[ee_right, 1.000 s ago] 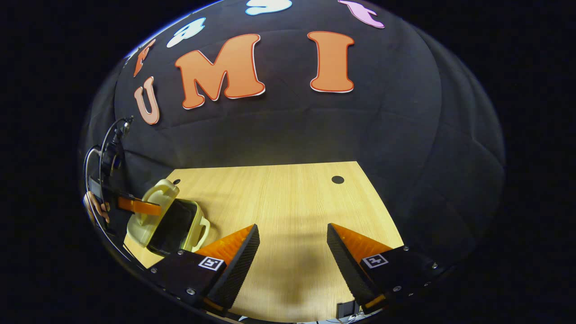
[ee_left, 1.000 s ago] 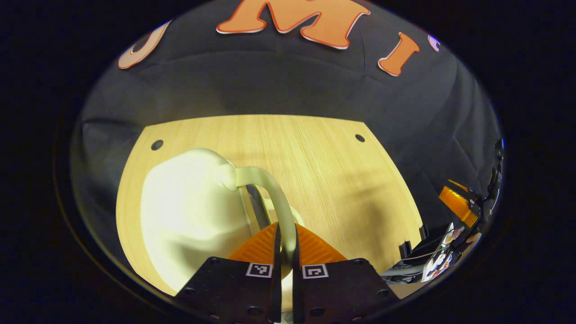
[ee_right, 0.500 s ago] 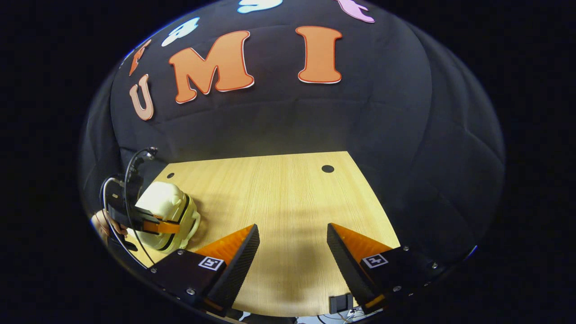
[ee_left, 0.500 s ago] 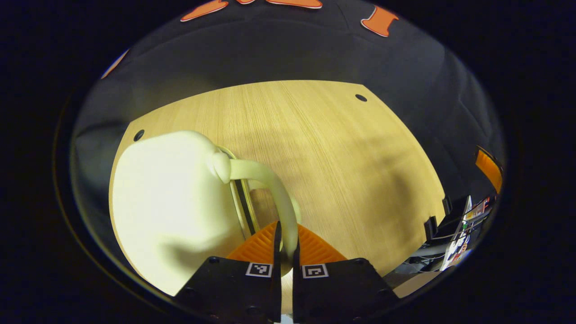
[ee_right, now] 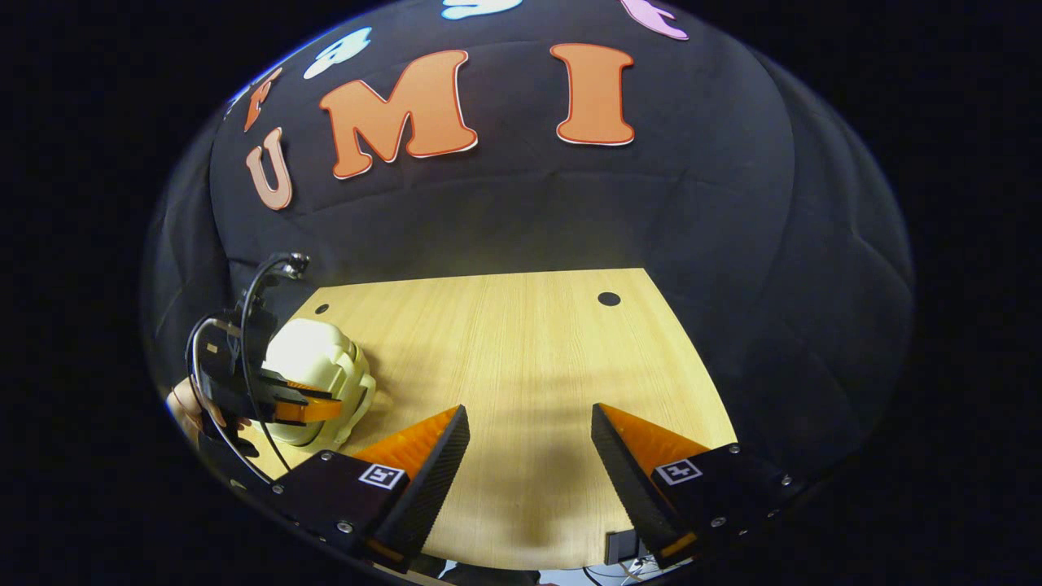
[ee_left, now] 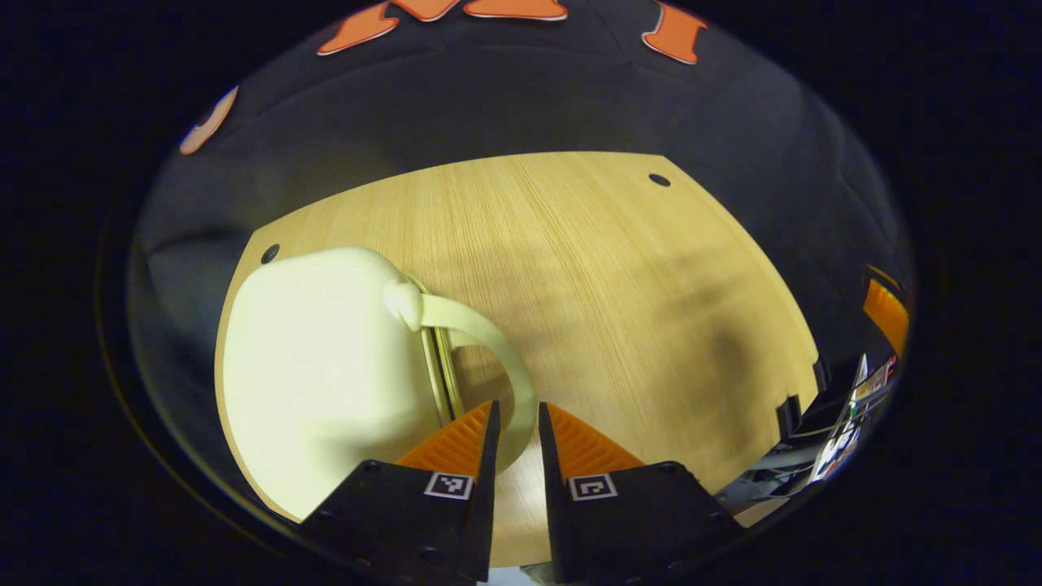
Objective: First open the suitcase, pack the skin care products into it, and then close the suitcase.
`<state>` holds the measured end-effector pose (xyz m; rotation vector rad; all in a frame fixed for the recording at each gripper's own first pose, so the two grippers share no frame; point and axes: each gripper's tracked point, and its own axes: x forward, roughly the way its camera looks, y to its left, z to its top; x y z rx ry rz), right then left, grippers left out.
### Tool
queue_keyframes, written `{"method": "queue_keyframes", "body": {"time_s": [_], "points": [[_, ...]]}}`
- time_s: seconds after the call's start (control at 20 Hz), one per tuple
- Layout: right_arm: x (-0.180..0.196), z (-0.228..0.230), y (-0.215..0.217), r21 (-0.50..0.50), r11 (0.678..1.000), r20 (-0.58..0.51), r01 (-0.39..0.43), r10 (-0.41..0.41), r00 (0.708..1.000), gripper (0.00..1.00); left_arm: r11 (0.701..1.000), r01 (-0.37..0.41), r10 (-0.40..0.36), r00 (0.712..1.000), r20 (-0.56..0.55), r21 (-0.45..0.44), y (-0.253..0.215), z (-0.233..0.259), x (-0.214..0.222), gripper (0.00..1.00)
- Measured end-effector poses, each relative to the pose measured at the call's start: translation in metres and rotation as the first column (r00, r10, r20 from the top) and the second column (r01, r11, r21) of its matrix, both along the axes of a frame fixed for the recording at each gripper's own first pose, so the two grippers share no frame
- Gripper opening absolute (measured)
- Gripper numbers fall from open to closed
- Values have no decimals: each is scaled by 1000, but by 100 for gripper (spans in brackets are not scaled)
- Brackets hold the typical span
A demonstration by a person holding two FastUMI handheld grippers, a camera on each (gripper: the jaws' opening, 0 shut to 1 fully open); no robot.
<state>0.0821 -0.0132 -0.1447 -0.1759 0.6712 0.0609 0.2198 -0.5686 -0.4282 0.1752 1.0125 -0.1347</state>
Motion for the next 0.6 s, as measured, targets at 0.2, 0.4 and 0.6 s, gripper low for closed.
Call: {"method": "queue_keyframes", "body": {"time_s": [0.2,0.4,0.6], "points": [[4,2,15,7,1000,2,-19,19,1000,96,1000,-31,30,991,130,-2,-6,47,43,89],[15,12,32,10,1000,44,-22,22,999,96,997,-78,77,959,273,-7,13,105,56,94],[24,32,50,20,1000,116,-22,20,993,96,993,-112,121,906,405,-47,29,161,72,95]]}}
